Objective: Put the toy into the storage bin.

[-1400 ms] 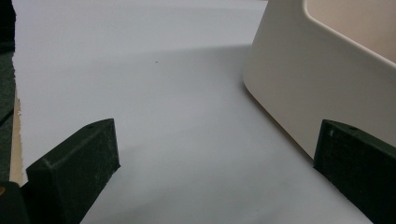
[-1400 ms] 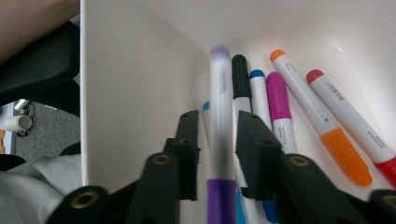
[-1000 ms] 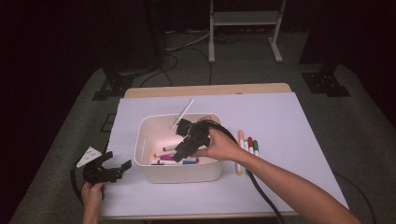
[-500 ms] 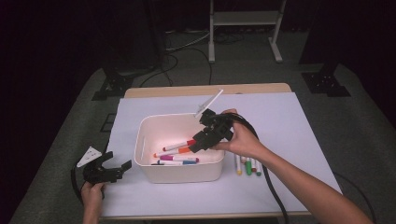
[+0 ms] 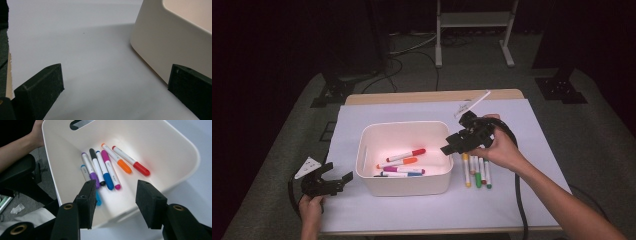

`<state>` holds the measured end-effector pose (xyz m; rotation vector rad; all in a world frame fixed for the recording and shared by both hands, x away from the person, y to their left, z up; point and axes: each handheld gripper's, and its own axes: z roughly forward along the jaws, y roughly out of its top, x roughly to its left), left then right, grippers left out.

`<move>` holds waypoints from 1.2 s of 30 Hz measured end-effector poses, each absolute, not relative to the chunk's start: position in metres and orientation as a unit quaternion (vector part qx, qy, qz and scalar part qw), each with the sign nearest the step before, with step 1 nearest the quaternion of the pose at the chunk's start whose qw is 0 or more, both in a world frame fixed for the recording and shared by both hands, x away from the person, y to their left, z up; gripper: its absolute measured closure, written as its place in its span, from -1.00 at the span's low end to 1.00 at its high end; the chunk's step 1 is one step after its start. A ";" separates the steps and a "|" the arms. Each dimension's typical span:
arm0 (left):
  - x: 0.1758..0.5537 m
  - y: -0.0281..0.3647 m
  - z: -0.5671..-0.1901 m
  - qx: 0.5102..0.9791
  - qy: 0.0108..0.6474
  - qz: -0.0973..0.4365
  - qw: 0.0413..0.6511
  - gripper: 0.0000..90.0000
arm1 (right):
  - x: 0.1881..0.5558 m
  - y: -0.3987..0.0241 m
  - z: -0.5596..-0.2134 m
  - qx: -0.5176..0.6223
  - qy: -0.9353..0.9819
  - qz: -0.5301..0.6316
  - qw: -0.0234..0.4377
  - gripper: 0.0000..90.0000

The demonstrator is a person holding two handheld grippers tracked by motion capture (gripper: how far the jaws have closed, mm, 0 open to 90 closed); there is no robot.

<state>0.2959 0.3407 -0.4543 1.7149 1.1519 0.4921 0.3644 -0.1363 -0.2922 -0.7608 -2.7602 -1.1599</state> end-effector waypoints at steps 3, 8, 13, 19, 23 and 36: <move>0.296 0.341 -0.454 0.705 0.474 0.202 0.488 -1.00 | 0.363 -0.154 -0.293 -0.260 -0.887 -0.381 0.017 0.11; 0.296 0.341 -0.454 0.705 0.472 0.203 0.488 -1.00 | 0.363 -0.174 -0.302 -0.279 -0.881 -0.381 0.015 0.11; 0.296 0.341 -0.454 0.705 0.473 0.202 0.488 -1.00 | 0.363 -0.191 -0.313 -0.296 -0.873 -0.387 0.016 0.10; 0.296 0.341 -0.454 0.706 0.473 0.202 0.487 -1.00 | 0.363 -0.207 -0.330 -0.317 -0.869 -0.379 0.009 0.09; 0.297 0.341 -0.454 0.707 0.473 0.201 0.487 -1.00 | 0.364 -0.217 -0.346 -0.336 -0.866 -0.371 0.009 0.11; 0.296 0.341 -0.454 0.706 0.472 0.203 0.486 -1.00 | 0.362 -0.245 -0.399 -0.393 -0.858 -0.331 -0.022 0.16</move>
